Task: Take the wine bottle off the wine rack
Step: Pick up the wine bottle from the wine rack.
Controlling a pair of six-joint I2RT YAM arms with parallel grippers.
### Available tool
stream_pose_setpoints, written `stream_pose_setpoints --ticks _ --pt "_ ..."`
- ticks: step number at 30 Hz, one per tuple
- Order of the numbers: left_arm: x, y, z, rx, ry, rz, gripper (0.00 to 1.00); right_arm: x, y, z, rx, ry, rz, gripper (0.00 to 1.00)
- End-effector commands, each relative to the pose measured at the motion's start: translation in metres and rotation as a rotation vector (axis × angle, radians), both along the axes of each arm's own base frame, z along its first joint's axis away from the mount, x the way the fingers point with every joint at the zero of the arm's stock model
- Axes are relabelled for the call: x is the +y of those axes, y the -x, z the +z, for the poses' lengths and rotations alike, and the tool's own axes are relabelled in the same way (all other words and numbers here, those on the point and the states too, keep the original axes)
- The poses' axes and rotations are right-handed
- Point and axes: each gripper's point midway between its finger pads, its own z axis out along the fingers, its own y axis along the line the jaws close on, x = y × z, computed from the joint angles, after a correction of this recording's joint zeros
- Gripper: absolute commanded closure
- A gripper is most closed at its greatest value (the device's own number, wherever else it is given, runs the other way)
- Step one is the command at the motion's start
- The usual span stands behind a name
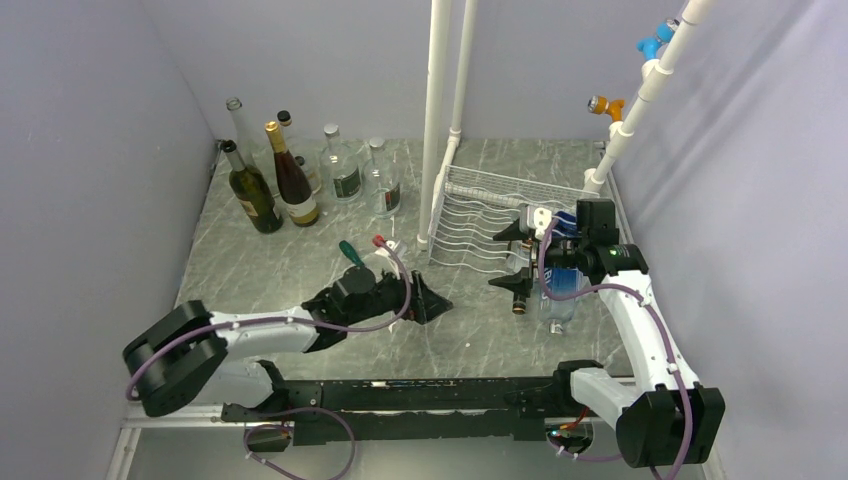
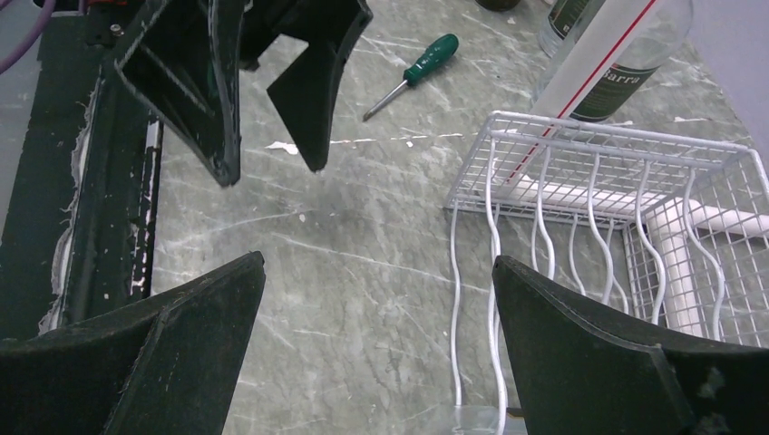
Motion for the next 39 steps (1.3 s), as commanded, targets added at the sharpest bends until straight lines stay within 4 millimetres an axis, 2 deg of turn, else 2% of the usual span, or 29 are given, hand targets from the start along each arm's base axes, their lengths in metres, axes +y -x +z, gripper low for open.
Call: stream_pose_setpoints --ticks 1,12,25,39 --pt "-0.033 -0.008 0.044 -0.087 0.149 -0.01 0.0 0.002 -0.001 0.021 -0.074 -0.034 0.018 0.0" --pt "-0.07 -0.009 0.021 -0.05 0.161 -0.013 0.01 0.0 -0.003 0.022 -0.074 -0.033 0.002 0.0" --pt "-0.091 -0.021 -0.007 0.021 0.116 0.067 0.0 -0.001 -0.005 0.021 -0.07 -0.033 -0.009 0.0" --pt "-0.12 -0.033 -0.01 0.015 0.129 0.098 0.01 -0.003 -0.01 0.021 -0.071 -0.026 -0.034 0.0"
